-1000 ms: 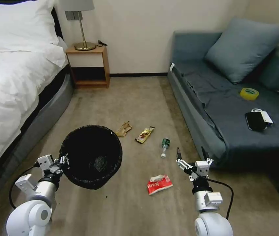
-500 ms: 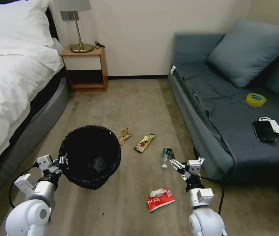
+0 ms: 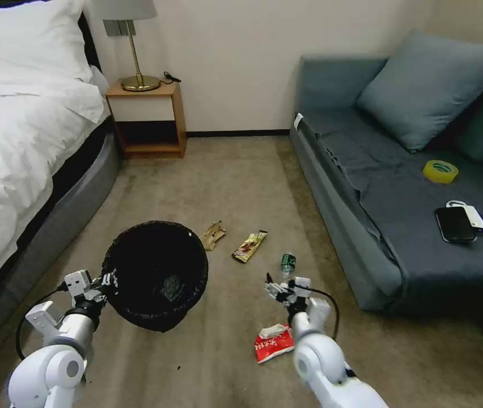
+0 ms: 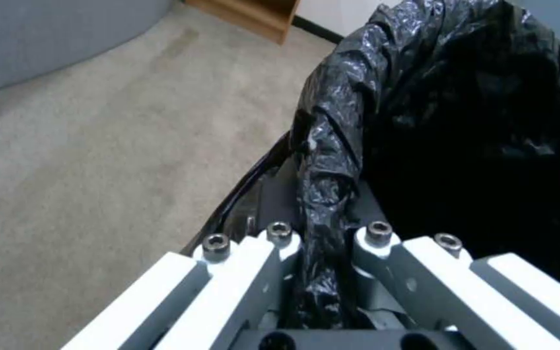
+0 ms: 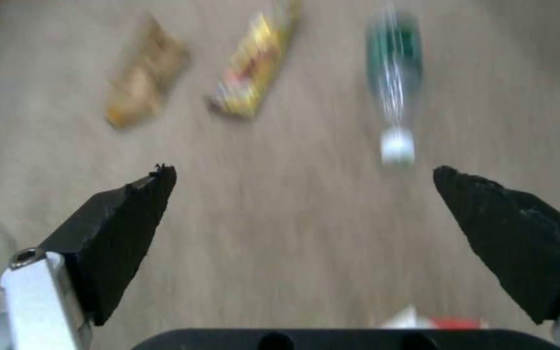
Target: Pick up the trash bin, then pick up the garbage on the floor and place it into the trash bin.
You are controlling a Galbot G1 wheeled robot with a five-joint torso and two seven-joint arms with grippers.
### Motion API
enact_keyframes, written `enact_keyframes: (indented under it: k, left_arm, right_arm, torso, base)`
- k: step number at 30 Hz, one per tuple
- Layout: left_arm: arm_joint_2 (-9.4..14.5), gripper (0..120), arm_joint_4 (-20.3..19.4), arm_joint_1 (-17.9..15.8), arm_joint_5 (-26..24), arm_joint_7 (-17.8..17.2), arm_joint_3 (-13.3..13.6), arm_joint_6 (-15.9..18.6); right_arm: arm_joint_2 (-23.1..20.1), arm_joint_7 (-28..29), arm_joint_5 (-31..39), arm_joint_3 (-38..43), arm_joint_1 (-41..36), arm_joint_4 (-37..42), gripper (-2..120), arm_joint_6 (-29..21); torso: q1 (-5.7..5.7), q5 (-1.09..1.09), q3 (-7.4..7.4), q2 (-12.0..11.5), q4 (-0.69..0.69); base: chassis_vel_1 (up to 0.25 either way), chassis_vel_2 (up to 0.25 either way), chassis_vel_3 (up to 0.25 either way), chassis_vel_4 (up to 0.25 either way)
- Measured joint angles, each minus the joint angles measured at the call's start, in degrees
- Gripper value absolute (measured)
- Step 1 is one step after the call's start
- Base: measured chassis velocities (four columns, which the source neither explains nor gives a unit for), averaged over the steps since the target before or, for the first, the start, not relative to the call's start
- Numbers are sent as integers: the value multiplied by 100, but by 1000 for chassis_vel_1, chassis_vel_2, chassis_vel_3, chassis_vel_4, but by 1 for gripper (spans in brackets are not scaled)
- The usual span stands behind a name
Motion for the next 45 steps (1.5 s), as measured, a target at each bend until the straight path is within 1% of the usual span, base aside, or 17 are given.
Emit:
enact_keyframes:
  k: [1, 2, 3, 4, 5, 6, 7, 8, 11, 13, 17, 21, 27, 29, 45]
  left_arm:
    - [5, 4, 11, 3, -15, 2, -11, 0]
    - [12, 4, 23, 3, -33, 4, -20, 0]
    - [12, 4, 23, 3, -33, 4, -20, 0]
    - [22, 4, 44, 3, -62, 10, -39, -1]
    - [27, 4, 63, 1, -87, 12, -58, -2]
    - [36, 4, 82, -4, -115, 14, -73, -2]
    - [51, 4, 105, -7, -145, 17, -99, -2]
    - [51, 4, 105, -7, -145, 17, -99, -2]
    - [110, 4, 173, -17, -222, 33, -158, -6]
    - [112, 4, 175, -18, -225, 33, -159, -6]
    - [192, 4, 248, -36, -298, 40, -205, -11]
    - [268, 4, 364, -69, -326, 52, -215, -23]
    - [291, 4, 426, -103, -334, 62, -191, -41]
    - [291, 4, 467, -125, -311, 62, -154, -46]
    - [229, 4, 568, -179, -163, 24, -38, -61]
  right_arm:
    - [20, 467, 468, -81, 194, -72, 100, -142]
    - [38, 816, 875, -128, 340, -130, 100, -245]
    - [38, 816, 875, -128, 340, -130, 100, -245]
    - [70, 1306, 1501, -174, 536, -234, 100, -358]
    - [107, 1617, 1909, -182, 657, -345, 100, -421]
    - [156, 1853, 2177, -160, 760, -489, 100, -447]
    - [209, 2071, 2379, -105, 851, -653, 100, -459]
    - [209, 2071, 2379, -105, 851, -653, 100, -459]
    - [338, 2433, 2817, 26, 960, -929, 100, -487]
    - [346, 2444, 2824, 32, 961, -944, 100, -488]
    - [516, 2584, 2853, 204, 958, -1169, 100, -511]
    - [799, 2617, 2693, 481, 918, -1512, 100, -520]
    - [906, 2635, 2598, 623, 865, -1628, 100, -516]
    - [931, 2471, 2495, 735, 824, -1751, 100, -509]
    - [1236, 2014, 2149, 1120, 757, -2290, 100, -506]
  torso:
    - [0, 0, 0, 0, 0]
    - [0, 0, 0, 0, 0]
    - [0, 0, 0, 0, 0]
    - [0, 0, 0, 0, 1]
    - [0, 0, 0, 0, 0]
    - [0, 0, 0, 0, 0]
    - [0, 0, 0, 0, 0]
    - [0, 0, 0, 0, 0]
    - [0, 0, 0, 0, 0]
    - [0, 0, 0, 0, 0]
    - [0, -1, 0, 0, -1]
    - [0, 0, 0, 0, 0]
    - [0, 0, 0, 0, 0]
    - [0, 0, 0, 0, -1]
    - [0, 0, 0, 0, -1]
  base:
    - [0, 0, 0, 0]
    - [0, 0, 0, 0]
    - [0, 0, 0, 0]
    - [0, 0, 0, 0]
    - [0, 0, 0, 0]
    - [0, 0, 0, 0]
    - [0, 0, 0, 0]
    - [0, 0, 0, 0]
    - [0, 0, 0, 0]
    - [0, 0, 0, 0]
    - [0, 0, 0, 0]
    - [0, 0, 0, 0]
    - [0, 0, 0, 0]
    - [0, 0, 0, 0]
    - [0, 0, 0, 0]
